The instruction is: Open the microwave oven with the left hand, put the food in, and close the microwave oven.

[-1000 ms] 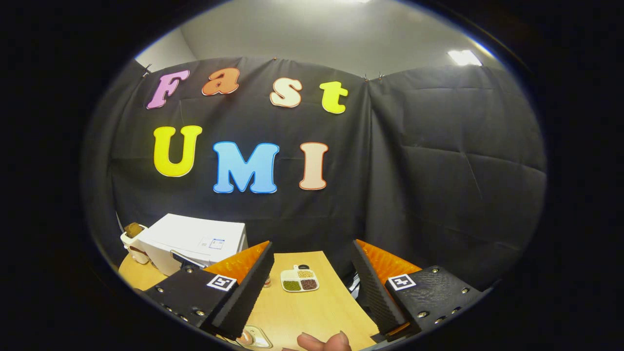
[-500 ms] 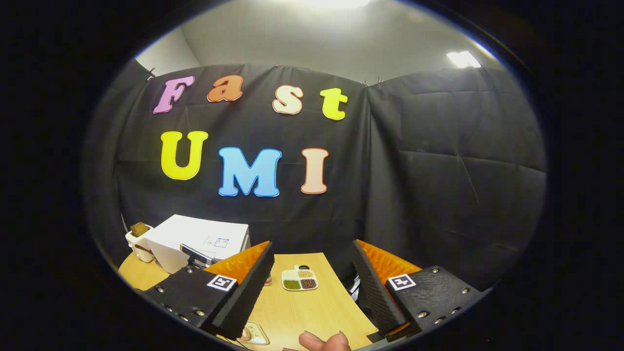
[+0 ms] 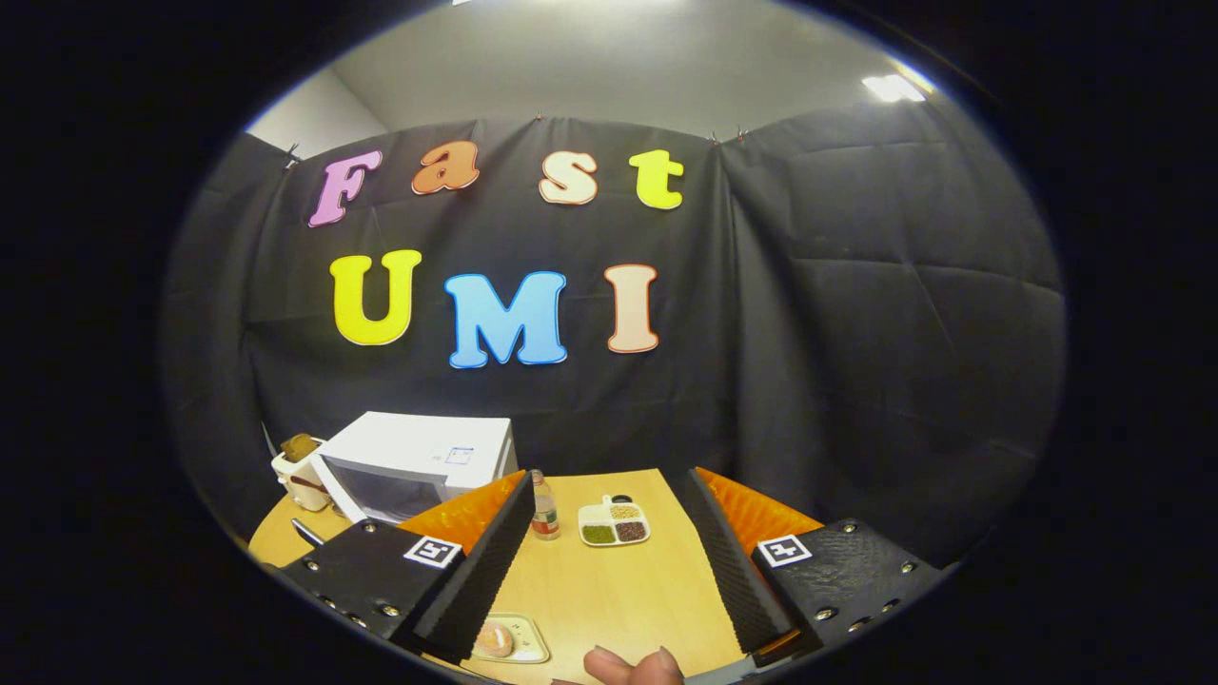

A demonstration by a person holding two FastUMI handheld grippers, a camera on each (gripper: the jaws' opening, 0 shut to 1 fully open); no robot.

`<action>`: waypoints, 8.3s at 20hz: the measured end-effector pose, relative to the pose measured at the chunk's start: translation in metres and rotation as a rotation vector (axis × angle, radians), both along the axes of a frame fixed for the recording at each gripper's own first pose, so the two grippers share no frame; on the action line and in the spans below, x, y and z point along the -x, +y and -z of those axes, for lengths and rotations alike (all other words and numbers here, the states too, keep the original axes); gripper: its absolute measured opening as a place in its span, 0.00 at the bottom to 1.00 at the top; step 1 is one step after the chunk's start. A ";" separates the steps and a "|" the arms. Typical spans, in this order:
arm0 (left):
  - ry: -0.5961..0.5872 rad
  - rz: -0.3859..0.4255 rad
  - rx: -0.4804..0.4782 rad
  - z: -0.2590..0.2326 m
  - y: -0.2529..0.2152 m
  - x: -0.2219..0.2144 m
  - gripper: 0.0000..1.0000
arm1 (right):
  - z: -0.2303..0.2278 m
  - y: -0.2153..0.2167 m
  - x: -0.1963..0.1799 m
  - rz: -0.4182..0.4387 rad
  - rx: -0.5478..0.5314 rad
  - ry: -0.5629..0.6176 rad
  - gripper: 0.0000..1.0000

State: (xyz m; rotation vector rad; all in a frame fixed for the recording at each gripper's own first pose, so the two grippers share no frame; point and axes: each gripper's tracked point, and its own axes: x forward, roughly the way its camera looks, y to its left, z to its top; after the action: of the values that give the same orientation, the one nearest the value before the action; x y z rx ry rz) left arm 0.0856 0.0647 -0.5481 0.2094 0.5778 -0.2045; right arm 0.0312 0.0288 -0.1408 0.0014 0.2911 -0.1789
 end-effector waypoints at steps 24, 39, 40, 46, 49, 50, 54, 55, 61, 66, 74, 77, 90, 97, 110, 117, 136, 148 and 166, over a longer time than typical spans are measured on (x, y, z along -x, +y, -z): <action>0.306 -0.269 0.018 0.060 0.247 0.146 0.19 | 0.220 0.130 0.045 -0.273 -0.088 0.461 0.99; -0.050 -0.492 0.144 -0.120 0.279 0.179 0.95 | 0.403 0.171 0.042 -0.226 -0.031 0.856 0.99; -0.072 -0.501 0.152 -0.134 0.281 0.179 0.95 | 0.409 0.168 0.042 -0.222 -0.009 0.869 0.99; -0.159 -0.541 0.267 -0.194 0.289 0.179 0.93 | 0.439 0.171 0.046 -0.186 -0.019 0.936 0.99; -0.212 -0.563 0.291 -0.217 0.297 0.178 0.97 | 0.447 0.173 0.044 -0.177 -0.008 0.943 0.95; -0.211 -0.563 0.301 -0.219 0.298 0.178 0.92 | 0.444 0.174 0.046 -0.167 -0.017 0.950 0.92; -0.209 -0.575 0.328 -0.217 0.308 0.182 0.92 | 0.439 0.172 0.047 -0.165 -0.014 0.964 0.80; -0.207 -0.572 0.325 -0.215 0.311 0.182 0.92 | 0.435 0.169 0.046 -0.176 0.008 0.957 0.75; -0.252 -0.536 0.342 -0.233 0.309 0.164 0.87 | 0.396 0.191 0.039 -0.225 -0.046 0.896 0.66; -0.293 -0.518 0.356 -0.258 0.300 0.158 0.91 | 0.338 0.230 0.000 -0.235 -0.229 0.759 0.66; -0.335 -0.544 0.326 -0.293 0.291 0.171 0.89 | 0.285 0.295 -0.064 -0.314 -0.448 0.618 0.66; -0.325 -0.565 0.311 -0.299 0.282 0.166 0.88 | 0.284 0.312 -0.085 -0.350 -0.471 0.586 0.65; -0.191 -0.819 0.205 -0.306 0.216 0.199 0.86 | 0.333 0.366 -0.189 -0.357 -0.478 0.502 0.65; -0.117 -0.883 0.128 -0.297 0.212 0.236 0.91 | 0.354 0.395 -0.219 -0.348 -0.454 0.429 0.65; 0.056 -0.790 0.162 -0.250 0.215 0.223 0.89 | 0.393 0.407 -0.268 -0.174 -0.553 0.343 0.65; 0.135 -0.760 0.154 -0.229 0.212 0.215 0.89 | 0.407 0.409 -0.292 -0.100 -0.605 0.321 0.63; 0.125 -0.759 0.158 -0.225 0.203 0.196 0.87 | 0.401 0.378 -0.339 0.002 -0.587 0.239 0.96; -0.088 -0.802 0.153 -0.279 0.224 0.184 0.92 | 0.326 0.369 -0.228 -0.337 -0.407 0.358 0.98; 0.005 -0.563 0.287 -0.136 0.356 0.138 0.92 | 0.252 0.318 -0.054 -0.414 -0.302 0.473 0.98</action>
State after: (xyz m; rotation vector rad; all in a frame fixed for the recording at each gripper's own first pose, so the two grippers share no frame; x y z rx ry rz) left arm -0.0527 0.4209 -0.4119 -0.2337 0.5840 0.2579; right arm 0.0850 0.3466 -0.3933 0.1987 0.7791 0.2836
